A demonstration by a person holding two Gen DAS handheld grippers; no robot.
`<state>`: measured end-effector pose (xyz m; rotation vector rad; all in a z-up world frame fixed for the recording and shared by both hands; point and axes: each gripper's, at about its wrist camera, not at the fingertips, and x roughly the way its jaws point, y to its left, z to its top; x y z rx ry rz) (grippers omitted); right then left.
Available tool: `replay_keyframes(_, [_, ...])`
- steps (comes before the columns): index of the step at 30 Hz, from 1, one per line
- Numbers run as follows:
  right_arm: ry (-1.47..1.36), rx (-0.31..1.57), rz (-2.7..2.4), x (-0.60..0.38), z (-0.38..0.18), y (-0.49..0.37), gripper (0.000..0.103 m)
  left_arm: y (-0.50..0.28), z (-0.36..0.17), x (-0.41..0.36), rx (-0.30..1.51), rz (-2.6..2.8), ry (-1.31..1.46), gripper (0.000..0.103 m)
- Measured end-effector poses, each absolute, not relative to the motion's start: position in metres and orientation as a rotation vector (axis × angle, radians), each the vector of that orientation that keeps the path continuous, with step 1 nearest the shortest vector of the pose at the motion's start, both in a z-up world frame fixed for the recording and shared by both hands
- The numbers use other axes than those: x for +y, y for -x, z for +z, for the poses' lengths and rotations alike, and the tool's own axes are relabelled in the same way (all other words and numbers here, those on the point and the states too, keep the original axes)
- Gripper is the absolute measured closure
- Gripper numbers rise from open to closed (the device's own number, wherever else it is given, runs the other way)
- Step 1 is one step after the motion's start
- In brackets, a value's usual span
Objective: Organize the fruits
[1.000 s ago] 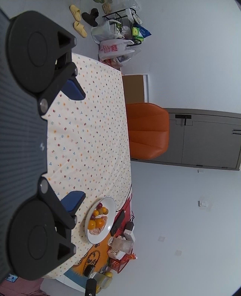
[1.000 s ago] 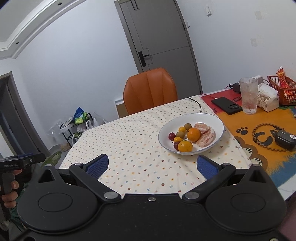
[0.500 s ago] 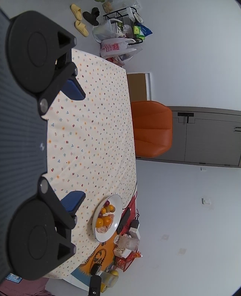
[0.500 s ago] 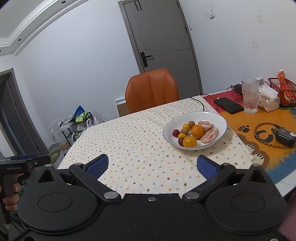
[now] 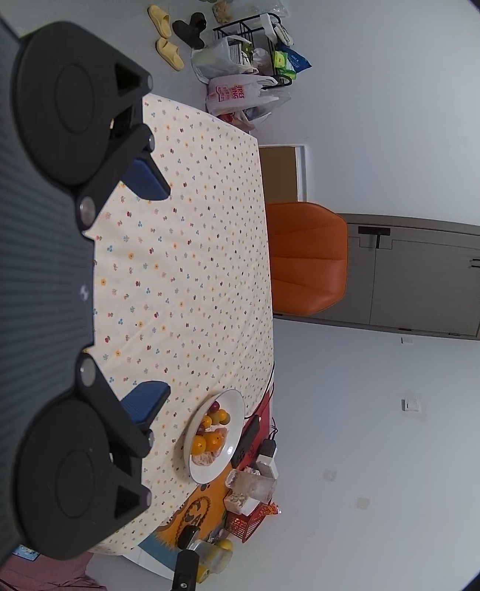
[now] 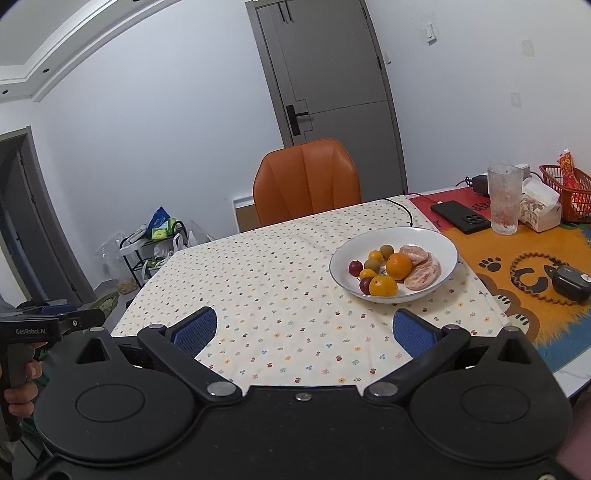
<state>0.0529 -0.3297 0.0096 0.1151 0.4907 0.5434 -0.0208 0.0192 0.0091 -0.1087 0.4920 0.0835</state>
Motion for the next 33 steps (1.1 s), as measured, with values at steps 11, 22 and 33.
replay_keyframes(11, [-0.108,0.464,0.538,-0.33,0.014,-0.051,0.0,0.02,0.009,0.019,0.493,0.081,0.11,0.0])
replay_keyframes(22, [-0.095,0.472,0.558,-0.323,0.013,-0.048,0.0,0.021,0.01,0.013,0.494,0.063,0.11,0.0])
replay_keyframes(33, [-0.09,0.487,0.567,-0.317,0.013,-0.046,0.0,0.021,0.008,0.009,0.495,0.046,0.112,0.0])
